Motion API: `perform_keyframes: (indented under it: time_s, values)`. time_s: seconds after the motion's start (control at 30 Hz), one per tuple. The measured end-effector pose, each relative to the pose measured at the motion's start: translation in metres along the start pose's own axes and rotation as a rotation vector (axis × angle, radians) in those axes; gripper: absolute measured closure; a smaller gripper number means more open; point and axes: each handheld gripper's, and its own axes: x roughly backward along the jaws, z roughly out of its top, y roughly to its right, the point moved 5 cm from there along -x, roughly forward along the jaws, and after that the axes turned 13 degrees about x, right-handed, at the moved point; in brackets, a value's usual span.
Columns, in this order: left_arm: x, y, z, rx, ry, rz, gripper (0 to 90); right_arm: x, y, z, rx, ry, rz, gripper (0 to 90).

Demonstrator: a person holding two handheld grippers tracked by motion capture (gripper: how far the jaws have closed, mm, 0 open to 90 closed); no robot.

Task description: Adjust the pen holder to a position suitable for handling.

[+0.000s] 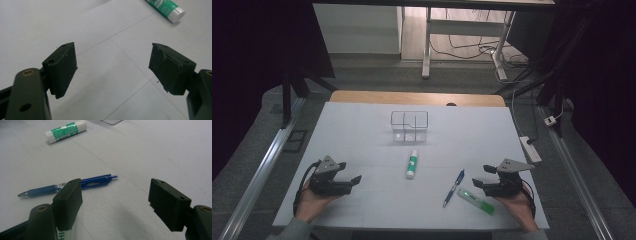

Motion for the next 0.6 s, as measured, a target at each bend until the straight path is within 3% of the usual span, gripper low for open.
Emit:
perform_keyframes:
  time_s: [0.37, 0.6]
  values:
    - [-0.002, 0.004, 0.000, -0.012, -0.006, -0.011, 22.2, 0.005, 0.002, 0.004, 0.023, -0.008, -0.005, 27.8]
    - [-0.003, 0.005, 0.001, -0.018, -0.009, -0.014, 22.1, 0.008, 0.000, 0.012, 0.073, -0.038, 0.016, 28.8]
